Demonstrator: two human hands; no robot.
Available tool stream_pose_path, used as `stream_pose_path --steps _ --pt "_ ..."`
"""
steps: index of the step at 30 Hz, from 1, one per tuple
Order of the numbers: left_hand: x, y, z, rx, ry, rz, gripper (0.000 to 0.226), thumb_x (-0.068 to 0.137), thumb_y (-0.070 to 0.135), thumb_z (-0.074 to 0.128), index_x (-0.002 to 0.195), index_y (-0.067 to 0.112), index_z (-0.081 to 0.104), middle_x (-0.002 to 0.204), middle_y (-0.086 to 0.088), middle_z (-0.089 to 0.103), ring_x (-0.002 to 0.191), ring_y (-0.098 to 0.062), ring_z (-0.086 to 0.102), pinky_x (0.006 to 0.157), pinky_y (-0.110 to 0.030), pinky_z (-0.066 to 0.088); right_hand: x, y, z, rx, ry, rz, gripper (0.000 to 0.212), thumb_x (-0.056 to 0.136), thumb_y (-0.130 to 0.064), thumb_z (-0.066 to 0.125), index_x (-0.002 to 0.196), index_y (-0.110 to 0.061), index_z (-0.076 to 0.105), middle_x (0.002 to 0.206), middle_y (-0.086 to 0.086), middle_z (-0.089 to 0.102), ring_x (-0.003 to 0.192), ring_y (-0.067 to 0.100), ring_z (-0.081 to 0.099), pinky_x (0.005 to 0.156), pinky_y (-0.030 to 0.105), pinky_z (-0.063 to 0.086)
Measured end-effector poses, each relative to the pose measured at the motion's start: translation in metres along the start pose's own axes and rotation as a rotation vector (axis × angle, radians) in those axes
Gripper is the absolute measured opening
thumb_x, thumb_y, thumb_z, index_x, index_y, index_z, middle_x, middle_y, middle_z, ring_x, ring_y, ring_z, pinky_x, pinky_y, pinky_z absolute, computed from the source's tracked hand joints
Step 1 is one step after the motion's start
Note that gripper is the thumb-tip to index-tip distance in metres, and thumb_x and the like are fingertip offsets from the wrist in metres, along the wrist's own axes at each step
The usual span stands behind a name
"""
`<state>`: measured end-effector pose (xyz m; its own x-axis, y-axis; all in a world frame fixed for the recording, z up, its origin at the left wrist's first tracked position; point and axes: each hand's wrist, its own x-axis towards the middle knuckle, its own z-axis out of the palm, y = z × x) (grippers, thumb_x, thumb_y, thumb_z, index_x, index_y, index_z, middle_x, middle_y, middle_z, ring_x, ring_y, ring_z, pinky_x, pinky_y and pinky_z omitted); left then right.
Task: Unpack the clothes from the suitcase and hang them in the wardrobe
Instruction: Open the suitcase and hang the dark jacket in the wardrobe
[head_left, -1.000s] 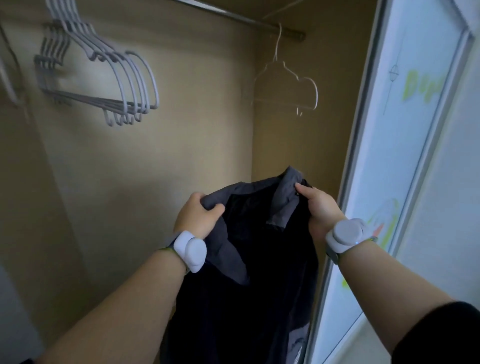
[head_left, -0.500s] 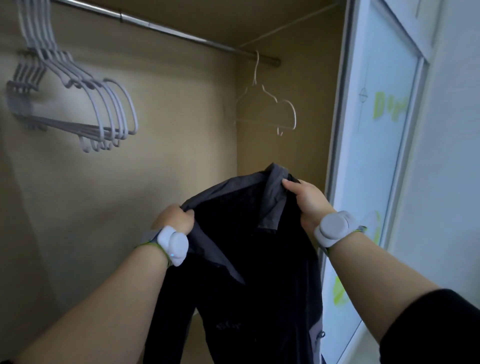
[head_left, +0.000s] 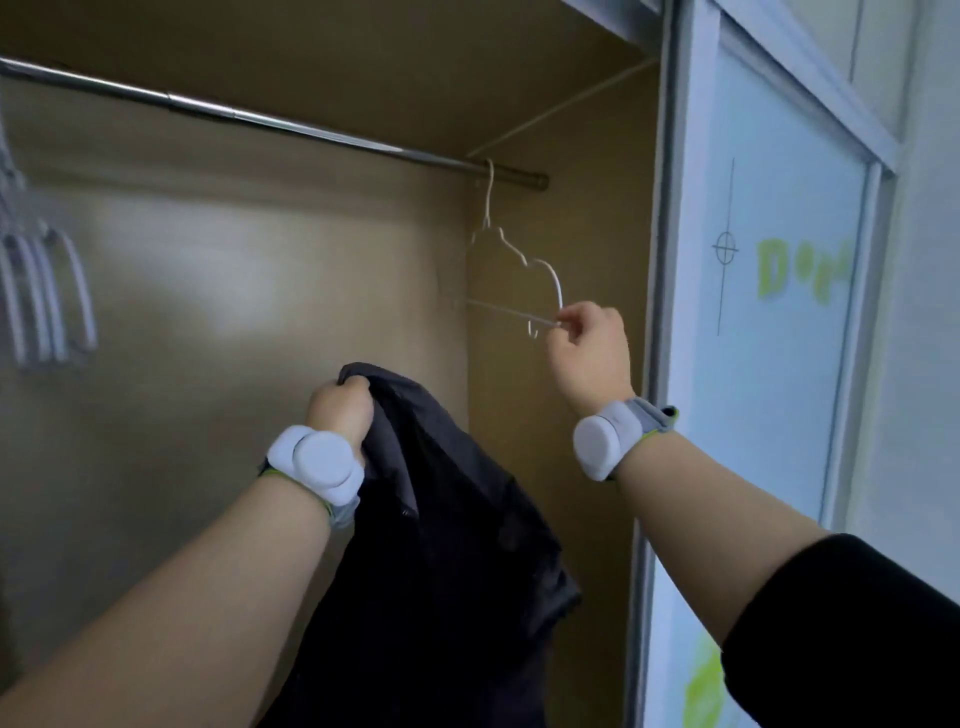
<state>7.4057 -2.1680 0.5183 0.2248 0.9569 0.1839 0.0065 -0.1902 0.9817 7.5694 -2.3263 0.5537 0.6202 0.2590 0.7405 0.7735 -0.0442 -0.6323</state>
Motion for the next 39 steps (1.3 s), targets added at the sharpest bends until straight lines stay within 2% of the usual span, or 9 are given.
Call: stream_pose_path --steps 4,9,15,20,25,30,34,37,39 --pt "0.000 0.006 0.009 0.039 0.060 0.015 0.019 0.094 0.021 0.042 0.087 0.006 0.052 0.113 -0.025 0.058 0.108 -0.041 0.055 0.097 -0.049 0.045 0.040 -0.003 0.015 -0.103 0.086 -0.044 0.033 0.088 -0.015 0.047 0.121 -0.010 0.053 0.126 0.013 0.045 0.117 0.030 0.041 0.091 0.031 0.033" --pt "0.008 0.007 0.008 0.059 0.096 0.035 0.013 0.093 0.020 0.043 0.088 0.010 0.049 0.105 -0.018 0.056 0.097 -0.033 0.053 0.096 -0.047 0.045 0.075 0.003 0.035 -0.133 -0.078 0.134 0.042 0.095 -0.025 0.049 0.133 -0.008 0.042 0.134 0.015 0.045 0.125 0.034 0.042 0.096 0.038 0.038" --pt "0.016 0.006 0.011 0.098 0.095 0.030 0.012 0.097 0.018 0.040 0.092 0.009 0.046 0.090 -0.007 0.050 0.091 -0.026 0.046 0.084 -0.037 0.041 0.111 0.004 0.052 -0.089 -0.214 0.213 0.037 0.096 -0.029 0.047 0.099 0.003 0.066 0.100 0.019 0.067 0.096 0.035 0.062 0.068 0.029 0.039" --pt "0.025 -0.002 0.009 0.017 0.088 -0.021 0.014 0.096 0.019 0.041 0.094 0.009 0.050 0.098 -0.010 0.054 0.093 -0.028 0.050 0.093 -0.043 0.044 0.125 -0.008 0.064 0.050 -0.140 0.155 0.036 0.096 -0.024 0.042 0.096 0.004 0.065 0.103 0.025 0.062 0.100 0.039 0.057 0.070 0.032 0.036" --pt "0.029 -0.007 0.013 -0.058 0.076 -0.063 0.019 0.097 0.020 0.041 0.110 0.009 0.051 0.102 -0.009 0.052 0.093 -0.025 0.048 0.083 -0.035 0.040 0.107 -0.008 0.063 0.079 -0.047 0.014 0.040 0.101 -0.025 0.034 0.102 0.003 0.062 0.106 0.022 0.063 0.100 0.036 0.057 0.068 0.030 0.033" --pt "0.031 -0.014 0.011 -0.029 0.028 -0.104 0.018 0.097 0.021 0.041 0.101 0.007 0.050 0.095 -0.010 0.054 0.093 -0.026 0.050 0.094 -0.043 0.044 0.031 0.013 0.063 0.369 0.008 -0.003 0.027 0.097 -0.029 0.038 0.078 -0.023 0.056 0.072 0.006 0.060 0.075 0.034 0.063 0.072 0.043 0.051" --pt "0.026 -0.025 0.010 -0.001 0.019 -0.081 0.015 0.095 0.022 0.043 0.092 0.010 0.051 0.103 -0.012 0.056 0.095 -0.028 0.053 0.094 -0.041 0.044 -0.036 0.025 0.067 0.569 -0.304 0.275 0.011 0.090 -0.009 0.054 0.099 -0.016 0.057 0.063 0.001 0.059 0.049 0.018 0.051 0.063 0.042 0.052" --pt "0.019 -0.035 0.004 0.032 0.005 -0.086 0.018 0.094 0.021 0.044 0.081 0.010 0.050 0.100 -0.014 0.056 0.091 -0.027 0.052 0.090 -0.039 0.044 -0.055 0.023 0.069 0.373 -0.570 0.430 0.049 0.088 -0.007 0.055 0.134 -0.011 0.040 0.069 0.002 0.059 0.047 0.011 0.051 0.046 0.024 0.046" --pt "0.013 -0.044 -0.003 0.079 -0.013 -0.104 0.022 0.095 0.022 0.043 0.077 0.011 0.049 0.096 -0.013 0.054 0.090 -0.027 0.051 0.085 -0.037 0.044 -0.068 0.023 0.071 0.315 -0.676 0.501 0.037 0.091 -0.010 0.051 0.127 -0.013 0.047 0.069 0.004 0.055 0.041 0.005 0.051 0.036 0.018 0.042"
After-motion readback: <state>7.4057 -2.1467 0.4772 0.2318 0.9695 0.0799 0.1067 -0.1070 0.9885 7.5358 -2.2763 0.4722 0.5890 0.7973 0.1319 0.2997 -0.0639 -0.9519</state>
